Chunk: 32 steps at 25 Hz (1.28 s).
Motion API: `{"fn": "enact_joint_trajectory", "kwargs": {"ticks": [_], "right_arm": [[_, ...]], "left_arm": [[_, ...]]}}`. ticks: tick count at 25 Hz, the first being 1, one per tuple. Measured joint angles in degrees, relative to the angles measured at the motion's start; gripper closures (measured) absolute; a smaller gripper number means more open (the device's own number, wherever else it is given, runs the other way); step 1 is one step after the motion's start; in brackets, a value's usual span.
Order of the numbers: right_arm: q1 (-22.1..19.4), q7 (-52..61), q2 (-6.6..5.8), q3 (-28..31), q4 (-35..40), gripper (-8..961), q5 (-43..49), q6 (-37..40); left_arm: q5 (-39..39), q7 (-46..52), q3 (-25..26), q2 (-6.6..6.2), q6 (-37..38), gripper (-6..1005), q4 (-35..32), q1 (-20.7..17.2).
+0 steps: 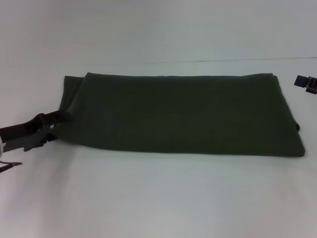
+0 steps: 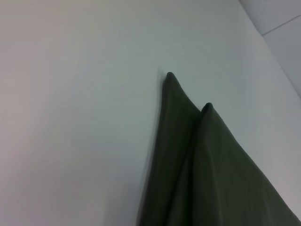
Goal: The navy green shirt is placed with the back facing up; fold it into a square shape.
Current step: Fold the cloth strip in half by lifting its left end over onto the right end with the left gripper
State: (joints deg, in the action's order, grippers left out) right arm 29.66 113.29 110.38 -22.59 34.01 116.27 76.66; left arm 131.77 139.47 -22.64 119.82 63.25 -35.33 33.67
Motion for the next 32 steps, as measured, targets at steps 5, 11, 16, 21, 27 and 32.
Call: {"fn": "enact_joint_trajectory", "kwargs": {"ticks": [5,11,16,21,27,32], "right_arm": [[0.0,0.0,0.0,0.1,0.0,227,0.0,0.1],[0.1,0.0,0.0,0.1,0.0,227,0.0,0.0],[0.2,0.0,0.0,0.1,0.0,227,0.0,0.0],[0.3,0.0,0.0,0.2,0.0,227,0.0,0.0],[0.3,0.0,0.0,0.2,0.0,246,0.0,0.0],[0.3,0.0,0.0,0.2,0.0,263,0.0,-0.1]], "left_arm": [[0.1,-0.2,-0.4,-0.07,-0.1,127,0.2,0.5],[0.2,-0.7,-1.4,-0.13,-0.1,134,0.3,0.8],[0.3,-2.2,-1.7,-0.15,0.2,190,0.1,0.8],[0.5,-2.4,-2.3,-0.21,0.2,259,-0.1,0.7],[0.5,-2.8,-2.4,-0.21,0.0,567,-0.2,0.7],[0.9,-2.9,-2.4,-0.2,-0.1,815,-0.4,0.6]]}}
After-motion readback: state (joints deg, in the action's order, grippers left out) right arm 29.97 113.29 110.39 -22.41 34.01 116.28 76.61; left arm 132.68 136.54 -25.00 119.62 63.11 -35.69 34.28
